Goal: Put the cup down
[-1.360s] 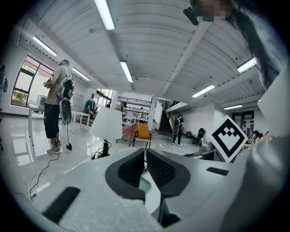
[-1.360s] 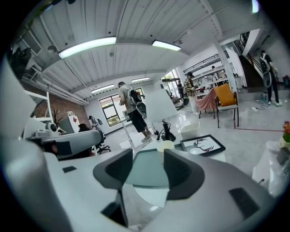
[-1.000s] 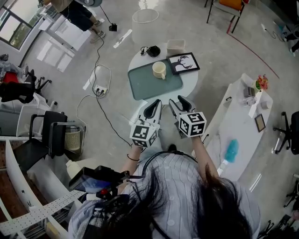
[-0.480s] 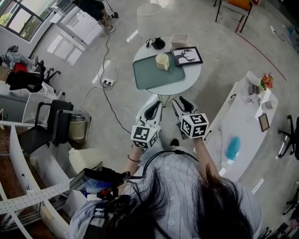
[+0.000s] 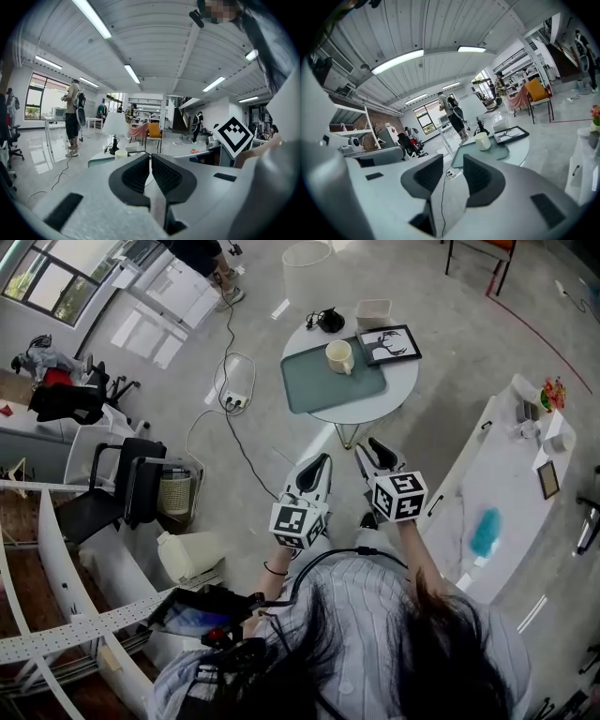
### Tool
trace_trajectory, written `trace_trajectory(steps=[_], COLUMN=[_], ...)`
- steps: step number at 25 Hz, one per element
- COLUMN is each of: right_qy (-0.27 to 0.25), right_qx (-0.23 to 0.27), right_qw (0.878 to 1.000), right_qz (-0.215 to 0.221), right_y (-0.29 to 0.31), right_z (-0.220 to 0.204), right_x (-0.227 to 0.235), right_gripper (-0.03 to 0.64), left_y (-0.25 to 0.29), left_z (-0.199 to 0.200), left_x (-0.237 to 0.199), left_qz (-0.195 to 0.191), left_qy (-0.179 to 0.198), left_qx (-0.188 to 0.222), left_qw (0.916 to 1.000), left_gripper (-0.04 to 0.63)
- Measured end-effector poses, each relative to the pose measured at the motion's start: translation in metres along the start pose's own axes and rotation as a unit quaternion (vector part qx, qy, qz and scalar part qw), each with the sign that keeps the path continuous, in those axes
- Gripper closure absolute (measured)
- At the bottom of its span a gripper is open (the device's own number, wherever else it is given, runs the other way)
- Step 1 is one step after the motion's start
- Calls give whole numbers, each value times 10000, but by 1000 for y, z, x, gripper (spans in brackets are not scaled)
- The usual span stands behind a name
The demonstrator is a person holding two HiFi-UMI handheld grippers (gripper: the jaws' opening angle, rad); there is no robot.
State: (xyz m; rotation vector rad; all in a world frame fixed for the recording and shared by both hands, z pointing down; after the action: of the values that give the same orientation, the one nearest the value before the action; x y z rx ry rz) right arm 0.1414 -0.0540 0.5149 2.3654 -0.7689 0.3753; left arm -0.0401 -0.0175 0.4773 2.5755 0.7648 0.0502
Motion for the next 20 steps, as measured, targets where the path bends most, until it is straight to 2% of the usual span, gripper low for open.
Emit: trace_trajectory(steps=[6, 11, 17, 20], right_qy=[74, 66, 60, 57], right_qx=[-67, -70, -18, 23], right_qw=[9999, 9999, 9998, 9996], right_qz=[26, -44, -209, -283], right_y=[10, 14, 13, 16], right_z=[-15, -25, -36, -43], right_x=[-19, -41, -85, -111], right_gripper=[488, 499, 518, 523], left_y=[-20, -33, -64, -84], left_z=[-16, -23, -30, -35], left_x=[-13, -23, -36, -48], left_qz=[71, -74, -303, -393], left_qy=[-9, -26, 289, 310], left_qx=[-149, -82, -12, 95], left_qw=[9999, 9999, 9991, 9987], left_gripper=[577, 577, 577, 577])
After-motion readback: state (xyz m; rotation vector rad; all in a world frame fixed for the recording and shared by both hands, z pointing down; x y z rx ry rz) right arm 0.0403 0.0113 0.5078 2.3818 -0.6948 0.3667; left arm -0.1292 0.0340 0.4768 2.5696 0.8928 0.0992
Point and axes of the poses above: the fingertips, and each gripper's own axes: y forward along the fingers, x to its right, z out of its top, the point moved 9 cm from there along -y, backward along the fingers, and after that the axes turned 11 degrees about -x, right-handed, at the moved point
